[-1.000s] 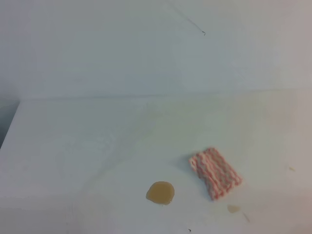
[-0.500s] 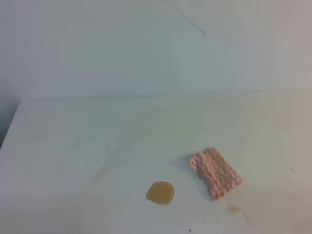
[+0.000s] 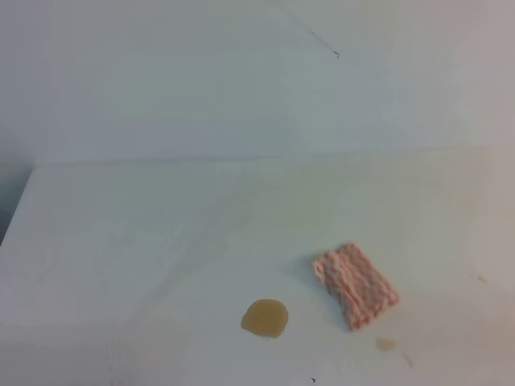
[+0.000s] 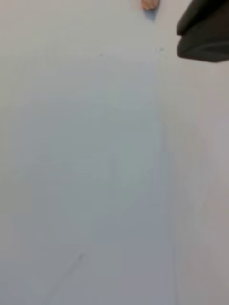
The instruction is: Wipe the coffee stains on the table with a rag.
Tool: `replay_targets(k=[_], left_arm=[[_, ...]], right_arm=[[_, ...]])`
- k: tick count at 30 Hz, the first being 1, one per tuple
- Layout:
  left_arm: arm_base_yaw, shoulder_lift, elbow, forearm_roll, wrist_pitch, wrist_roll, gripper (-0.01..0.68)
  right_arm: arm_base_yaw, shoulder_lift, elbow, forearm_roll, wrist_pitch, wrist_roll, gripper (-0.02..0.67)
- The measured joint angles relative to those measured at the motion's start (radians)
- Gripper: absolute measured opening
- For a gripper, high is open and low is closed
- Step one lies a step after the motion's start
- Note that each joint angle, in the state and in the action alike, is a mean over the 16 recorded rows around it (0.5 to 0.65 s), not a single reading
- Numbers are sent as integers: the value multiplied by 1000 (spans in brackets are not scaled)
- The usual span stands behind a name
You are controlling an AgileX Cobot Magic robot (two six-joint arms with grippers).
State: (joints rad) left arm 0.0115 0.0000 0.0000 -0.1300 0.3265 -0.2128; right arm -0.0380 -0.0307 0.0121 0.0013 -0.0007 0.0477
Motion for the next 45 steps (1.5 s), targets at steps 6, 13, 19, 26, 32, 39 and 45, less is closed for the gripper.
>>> replay_targets(k=[6,13,19,26,32,39,45], left_arm=[[0,0,0,0,0,0,1],[0,0,0,0,0,0,1],[0,0,0,0,0,0,1],[0,0,0,0,0,0,1],[0,0,0,0,0,0,0],[0,0,0,0,0,0,1],[0,0,0,0,0,0,1]], right_arm=[[0,1,-5,13,-131,34,-3],[0,12,-43,28,-218,85,-3],[0,81,-111,32,-210,129,-3],[6,270,-248,27,-141,195,-3],[43,503,-408,22,-15,251,-3],[144,760,-598,26,198,212,-3],[262,939,-705,88,323,88,-3]])
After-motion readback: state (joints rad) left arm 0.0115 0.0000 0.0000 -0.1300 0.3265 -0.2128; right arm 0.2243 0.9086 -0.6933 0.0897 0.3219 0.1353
